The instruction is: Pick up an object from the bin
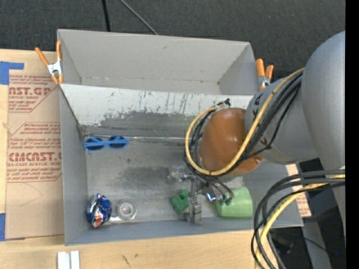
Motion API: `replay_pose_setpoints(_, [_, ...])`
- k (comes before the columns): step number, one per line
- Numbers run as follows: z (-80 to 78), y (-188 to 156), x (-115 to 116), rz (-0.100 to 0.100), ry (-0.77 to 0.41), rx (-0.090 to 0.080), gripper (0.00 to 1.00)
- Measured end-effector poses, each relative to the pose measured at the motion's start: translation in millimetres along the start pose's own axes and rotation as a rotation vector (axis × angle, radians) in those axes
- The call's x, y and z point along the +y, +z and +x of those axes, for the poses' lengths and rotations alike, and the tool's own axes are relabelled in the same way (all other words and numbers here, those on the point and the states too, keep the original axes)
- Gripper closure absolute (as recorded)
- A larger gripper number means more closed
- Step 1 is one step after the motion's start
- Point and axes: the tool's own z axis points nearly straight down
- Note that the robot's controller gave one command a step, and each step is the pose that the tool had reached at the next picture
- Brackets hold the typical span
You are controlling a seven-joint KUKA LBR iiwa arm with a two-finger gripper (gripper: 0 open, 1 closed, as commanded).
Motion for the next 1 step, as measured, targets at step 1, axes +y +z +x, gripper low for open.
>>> replay_pose_setpoints(1, [0.5, 0.3, 0.2, 0.000, 0.000, 0.002, 1.00])
